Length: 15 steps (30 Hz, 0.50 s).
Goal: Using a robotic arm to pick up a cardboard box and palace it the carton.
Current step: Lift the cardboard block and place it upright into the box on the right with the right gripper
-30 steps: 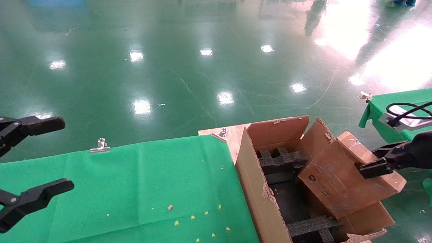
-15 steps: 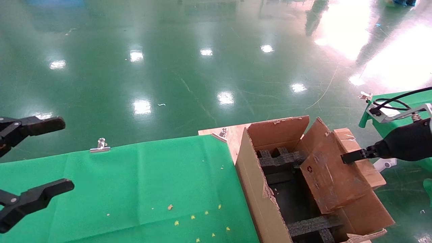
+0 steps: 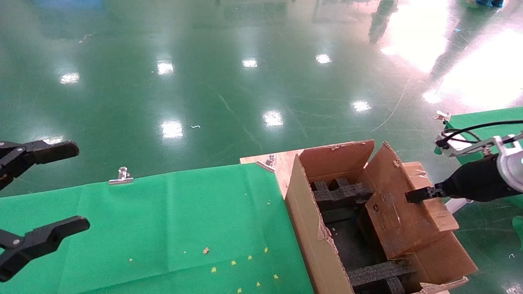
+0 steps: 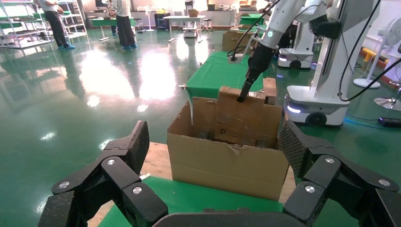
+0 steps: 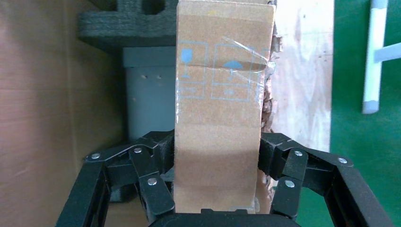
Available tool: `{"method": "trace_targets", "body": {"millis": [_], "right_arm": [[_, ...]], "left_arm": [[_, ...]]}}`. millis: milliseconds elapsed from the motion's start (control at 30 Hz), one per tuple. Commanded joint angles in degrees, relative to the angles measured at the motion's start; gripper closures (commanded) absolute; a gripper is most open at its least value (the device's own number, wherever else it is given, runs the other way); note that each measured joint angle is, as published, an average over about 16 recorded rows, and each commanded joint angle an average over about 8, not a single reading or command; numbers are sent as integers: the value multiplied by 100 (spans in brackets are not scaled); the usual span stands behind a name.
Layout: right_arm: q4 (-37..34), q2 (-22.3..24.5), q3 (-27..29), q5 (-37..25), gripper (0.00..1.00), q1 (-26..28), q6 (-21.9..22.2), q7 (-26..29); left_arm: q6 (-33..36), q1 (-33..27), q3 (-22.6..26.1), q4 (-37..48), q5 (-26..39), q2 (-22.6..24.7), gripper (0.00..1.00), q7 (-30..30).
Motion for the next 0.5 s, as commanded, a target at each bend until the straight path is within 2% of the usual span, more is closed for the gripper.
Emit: {"method": "trace_targets", "body": {"millis": [33,500], "right_arm": [[130,11,-37,-72,100,-43,146,99],[240,-215,-105,15,100,-785,966,226]], "left_arm": [[0,0,0,0,0,0,0,0],[0,0,0,0,0,0,0,0]]}}
